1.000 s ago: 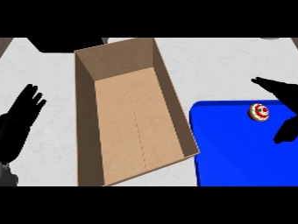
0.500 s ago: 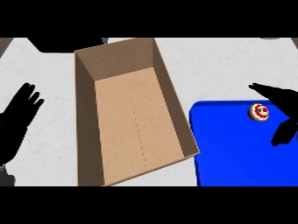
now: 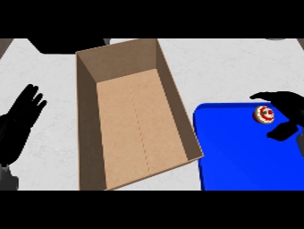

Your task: Pick the cupcake from the tray and place it in the cardboard box

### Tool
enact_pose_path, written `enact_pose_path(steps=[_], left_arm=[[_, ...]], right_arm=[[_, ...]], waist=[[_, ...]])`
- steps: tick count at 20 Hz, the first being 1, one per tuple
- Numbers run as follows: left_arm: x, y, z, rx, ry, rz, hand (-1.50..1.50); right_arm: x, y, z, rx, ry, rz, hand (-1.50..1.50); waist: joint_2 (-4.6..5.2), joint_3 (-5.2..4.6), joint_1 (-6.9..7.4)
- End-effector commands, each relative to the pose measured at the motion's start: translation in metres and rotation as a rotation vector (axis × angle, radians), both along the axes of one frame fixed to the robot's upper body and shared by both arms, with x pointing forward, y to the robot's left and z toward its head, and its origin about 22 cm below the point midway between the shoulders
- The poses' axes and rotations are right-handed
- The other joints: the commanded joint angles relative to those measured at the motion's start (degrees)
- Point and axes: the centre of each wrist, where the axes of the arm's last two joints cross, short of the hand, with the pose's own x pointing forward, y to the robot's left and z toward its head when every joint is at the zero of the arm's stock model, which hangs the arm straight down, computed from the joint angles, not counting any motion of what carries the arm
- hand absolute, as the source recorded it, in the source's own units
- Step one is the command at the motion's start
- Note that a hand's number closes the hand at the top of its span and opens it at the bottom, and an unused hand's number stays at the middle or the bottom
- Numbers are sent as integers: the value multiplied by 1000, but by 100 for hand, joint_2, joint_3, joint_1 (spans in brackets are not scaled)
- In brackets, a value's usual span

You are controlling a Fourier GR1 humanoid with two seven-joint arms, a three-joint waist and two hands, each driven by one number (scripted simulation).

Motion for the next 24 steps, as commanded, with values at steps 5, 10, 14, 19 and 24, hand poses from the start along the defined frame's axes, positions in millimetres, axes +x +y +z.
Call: enact_pose_path(steps=[5,10,14,19,24], left_arm=[[3,12,-14,8,-15,3,0],[-11,4,6,5,3,-8,0],[5,-2,7,3,-3,-29,0],[10,-17,7,-5,-12,-99,0],[19,-37,11,1,-22,-185,0]], right_arm=[[9,-13,0,11,-79,95,150],[11,11,13,12,-97,103,150],[16,180,-18,83,-74,-9,150],[21,213,-10,42,-69,-136,150],[32,253,32,-51,-202,-285,150]], waist=[[11,0,4],[-4,0,7],[-6,-25,211],[62,-25,779],[47,-20,1046]])
